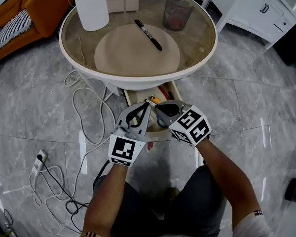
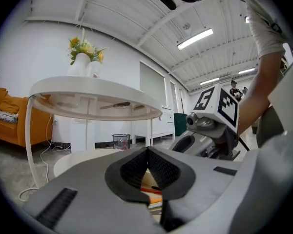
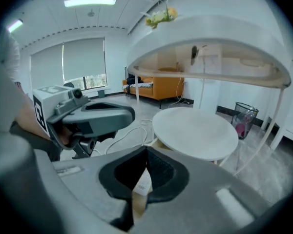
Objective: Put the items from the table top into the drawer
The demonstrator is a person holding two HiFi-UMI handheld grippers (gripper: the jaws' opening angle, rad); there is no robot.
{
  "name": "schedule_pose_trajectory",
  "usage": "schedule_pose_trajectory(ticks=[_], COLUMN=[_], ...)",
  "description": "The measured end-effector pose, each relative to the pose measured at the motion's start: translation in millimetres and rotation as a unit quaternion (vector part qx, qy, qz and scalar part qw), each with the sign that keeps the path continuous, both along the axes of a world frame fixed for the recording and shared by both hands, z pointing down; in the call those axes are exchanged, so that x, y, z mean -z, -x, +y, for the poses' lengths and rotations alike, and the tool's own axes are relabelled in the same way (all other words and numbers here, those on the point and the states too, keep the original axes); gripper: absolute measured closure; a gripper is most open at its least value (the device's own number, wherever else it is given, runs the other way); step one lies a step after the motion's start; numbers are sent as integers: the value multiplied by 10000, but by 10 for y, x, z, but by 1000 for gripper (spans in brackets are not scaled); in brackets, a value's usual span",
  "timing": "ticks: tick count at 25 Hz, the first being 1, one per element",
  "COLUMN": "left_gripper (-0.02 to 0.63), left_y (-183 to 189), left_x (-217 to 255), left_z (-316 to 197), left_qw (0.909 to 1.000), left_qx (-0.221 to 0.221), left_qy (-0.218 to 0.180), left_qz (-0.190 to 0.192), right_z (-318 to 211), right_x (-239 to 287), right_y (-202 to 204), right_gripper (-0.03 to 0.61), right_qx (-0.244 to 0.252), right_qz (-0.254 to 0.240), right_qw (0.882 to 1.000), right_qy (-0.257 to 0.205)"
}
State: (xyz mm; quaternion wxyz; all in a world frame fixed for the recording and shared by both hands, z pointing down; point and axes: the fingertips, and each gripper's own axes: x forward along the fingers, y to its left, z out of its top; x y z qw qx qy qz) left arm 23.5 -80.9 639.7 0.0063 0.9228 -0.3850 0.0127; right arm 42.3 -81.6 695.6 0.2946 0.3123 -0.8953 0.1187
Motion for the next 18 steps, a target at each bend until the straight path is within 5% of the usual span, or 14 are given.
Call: schedule_pose_trajectory(ticks=[10, 18], left_gripper=[614, 614], left_y=[50, 136], left_x=[823, 1529], left_z=[236, 163], left_qw=[9988, 9970], left_qx=[-96, -74], left_qy=[-259, -545], left_qz=[400, 553], right_z=[292, 213], right_x=[1145, 1936], right_y=[-31, -9], right_gripper=[577, 577], right_qx=[-49, 23], right_qz=[-718, -737], right_qw=[9965, 9952], right_qy=[-434, -650])
